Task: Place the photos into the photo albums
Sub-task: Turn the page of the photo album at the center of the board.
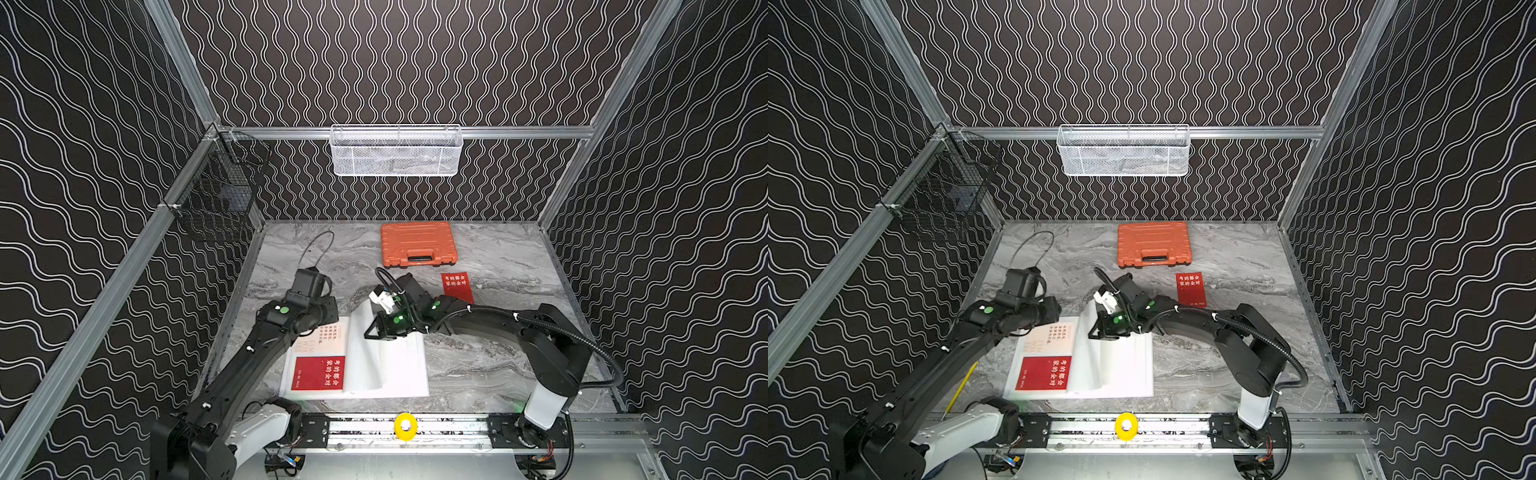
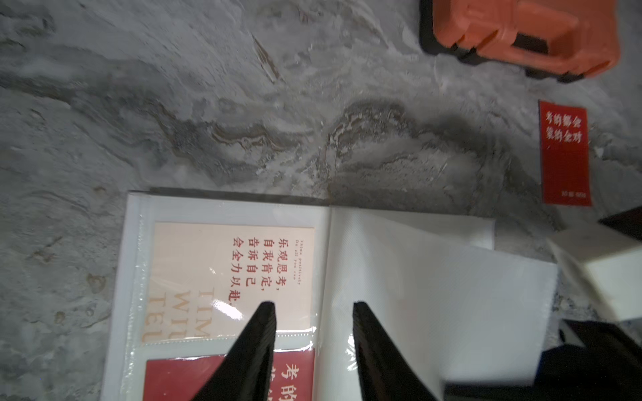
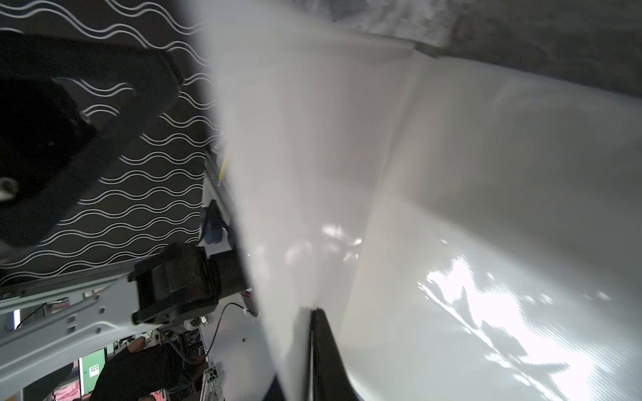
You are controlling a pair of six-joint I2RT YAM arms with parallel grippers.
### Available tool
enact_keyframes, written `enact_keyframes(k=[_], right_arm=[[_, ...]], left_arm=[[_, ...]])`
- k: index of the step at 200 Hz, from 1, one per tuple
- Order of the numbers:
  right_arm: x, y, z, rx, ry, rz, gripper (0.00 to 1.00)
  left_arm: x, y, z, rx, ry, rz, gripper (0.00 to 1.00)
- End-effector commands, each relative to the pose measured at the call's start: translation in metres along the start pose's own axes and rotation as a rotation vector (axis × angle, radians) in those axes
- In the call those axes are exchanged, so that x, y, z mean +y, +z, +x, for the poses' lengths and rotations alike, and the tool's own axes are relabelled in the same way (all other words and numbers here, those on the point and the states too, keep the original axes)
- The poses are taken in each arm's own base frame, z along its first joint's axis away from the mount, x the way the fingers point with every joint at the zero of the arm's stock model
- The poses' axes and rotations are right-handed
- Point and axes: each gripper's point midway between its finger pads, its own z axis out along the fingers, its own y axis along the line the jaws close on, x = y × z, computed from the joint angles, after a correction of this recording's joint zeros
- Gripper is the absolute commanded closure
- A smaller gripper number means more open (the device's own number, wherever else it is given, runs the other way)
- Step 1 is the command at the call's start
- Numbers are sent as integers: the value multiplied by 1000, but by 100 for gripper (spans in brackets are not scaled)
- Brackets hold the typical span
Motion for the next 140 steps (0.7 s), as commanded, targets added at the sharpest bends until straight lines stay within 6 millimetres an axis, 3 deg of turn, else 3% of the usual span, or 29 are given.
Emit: enact_keyframes(k=[1, 8, 39, 71, 93, 140], right_arm=[[25, 13, -10, 13, -15, -90, 91], [36, 16, -13, 16, -25, -115, 91], [50, 53, -24, 62, -25, -158, 87], [60, 79, -35, 88, -15, -193, 72], [69, 87, -41, 97, -12, -229, 51], [81, 86, -46, 96, -33, -253, 39]], left_arm=[[2, -11, -10, 0, 10, 18, 58], [5, -15, -15, -10, 3, 15, 58], [15, -29, -36, -54, -21, 6, 58], [21, -37, -47, -68, -33, 8, 58], [22, -39, -52, -71, -36, 8, 57], [16, -36, -62, -70, -32, 28, 57]])
